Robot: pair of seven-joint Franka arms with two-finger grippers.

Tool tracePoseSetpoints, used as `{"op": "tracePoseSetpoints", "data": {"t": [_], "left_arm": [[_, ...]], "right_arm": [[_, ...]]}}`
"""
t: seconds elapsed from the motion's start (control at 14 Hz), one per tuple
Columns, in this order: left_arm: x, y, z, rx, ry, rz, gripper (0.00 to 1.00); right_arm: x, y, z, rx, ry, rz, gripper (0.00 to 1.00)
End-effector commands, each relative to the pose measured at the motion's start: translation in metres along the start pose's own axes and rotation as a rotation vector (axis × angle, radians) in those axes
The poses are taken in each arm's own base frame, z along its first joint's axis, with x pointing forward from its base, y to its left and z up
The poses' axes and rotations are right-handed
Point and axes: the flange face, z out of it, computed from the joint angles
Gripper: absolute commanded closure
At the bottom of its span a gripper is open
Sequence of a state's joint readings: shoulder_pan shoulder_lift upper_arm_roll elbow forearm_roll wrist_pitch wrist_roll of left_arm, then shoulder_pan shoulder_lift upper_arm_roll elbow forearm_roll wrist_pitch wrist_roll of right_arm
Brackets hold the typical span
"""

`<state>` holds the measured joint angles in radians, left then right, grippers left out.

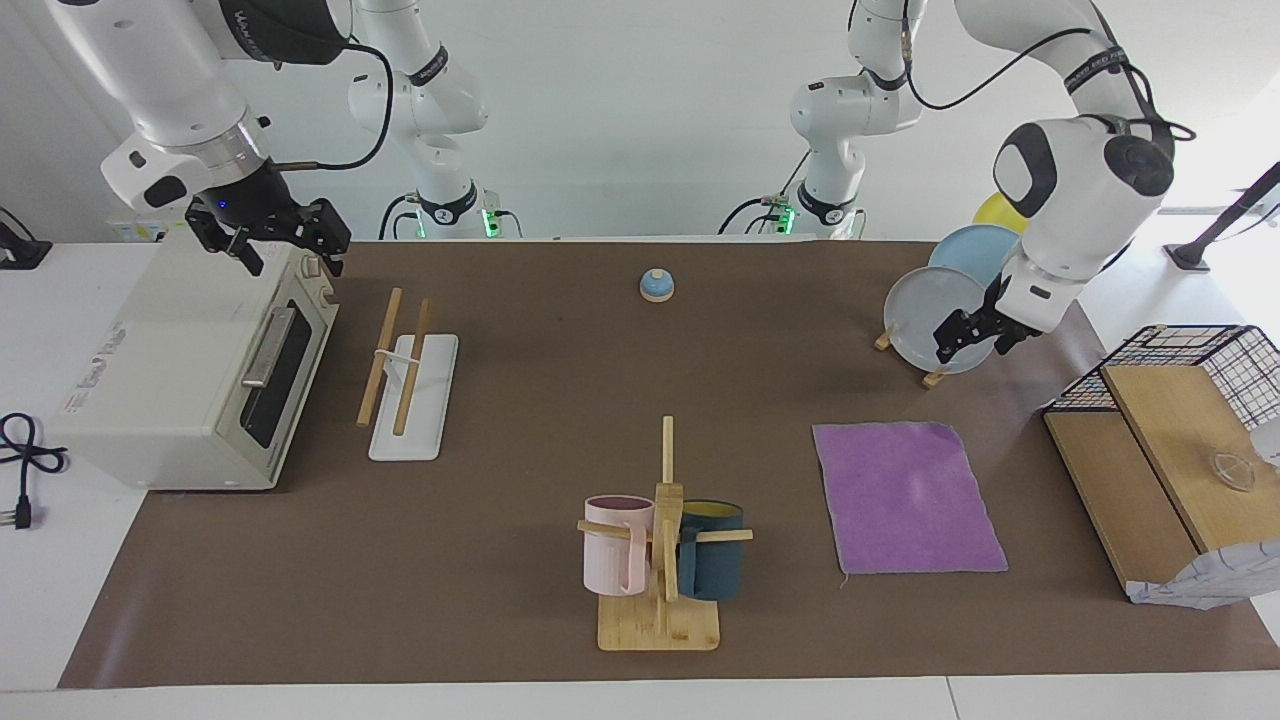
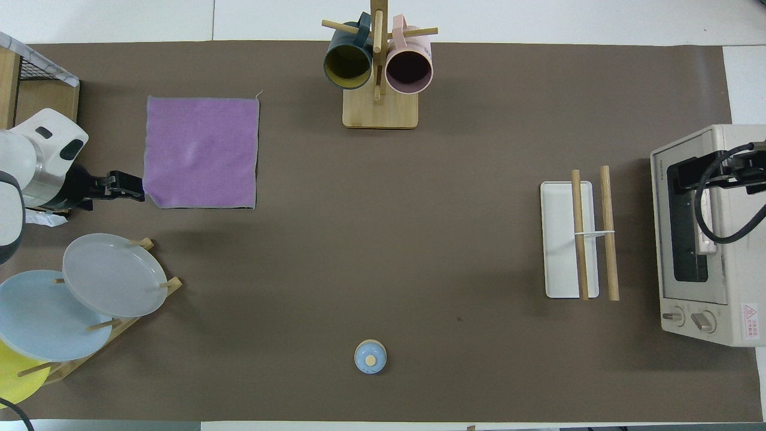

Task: Fold towel and hang on rack
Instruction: 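Reach the left gripper to the purple towel's edge nearest it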

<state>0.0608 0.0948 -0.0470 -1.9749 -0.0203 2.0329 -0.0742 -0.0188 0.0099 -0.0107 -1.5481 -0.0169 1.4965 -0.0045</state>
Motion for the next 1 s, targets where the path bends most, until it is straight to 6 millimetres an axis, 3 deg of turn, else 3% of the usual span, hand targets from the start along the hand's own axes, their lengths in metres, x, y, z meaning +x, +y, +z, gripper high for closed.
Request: {"op": "tracePoseSetpoints", "data": {"t": [0.0, 0.29, 0.5, 0.93], "left_arm": [[0.012, -0.017, 0.06, -0.009, 0.011, -0.06, 0.02], [0.028, -0.024, 0.103, -0.061, 0.03, -0.129, 0.08], [0.034, -0.023, 0.106, -0.068, 0.039, -0.133, 0.16], [0.032, -0.023, 0.108, -0.067, 0.021, -0.131, 0.49]], "right_arm": [[-0.006, 0.003, 0.001, -0.001, -0.003, -0.019, 0.0], [-0.006, 0.003, 0.001, -0.001, -0.003, -0.019, 0.0], [-0.006, 0.003, 0.001, -0.001, -0.003, -0.019, 0.0], [-0.006, 0.003, 0.001, -0.001, -0.003, -0.019, 0.0]]}}
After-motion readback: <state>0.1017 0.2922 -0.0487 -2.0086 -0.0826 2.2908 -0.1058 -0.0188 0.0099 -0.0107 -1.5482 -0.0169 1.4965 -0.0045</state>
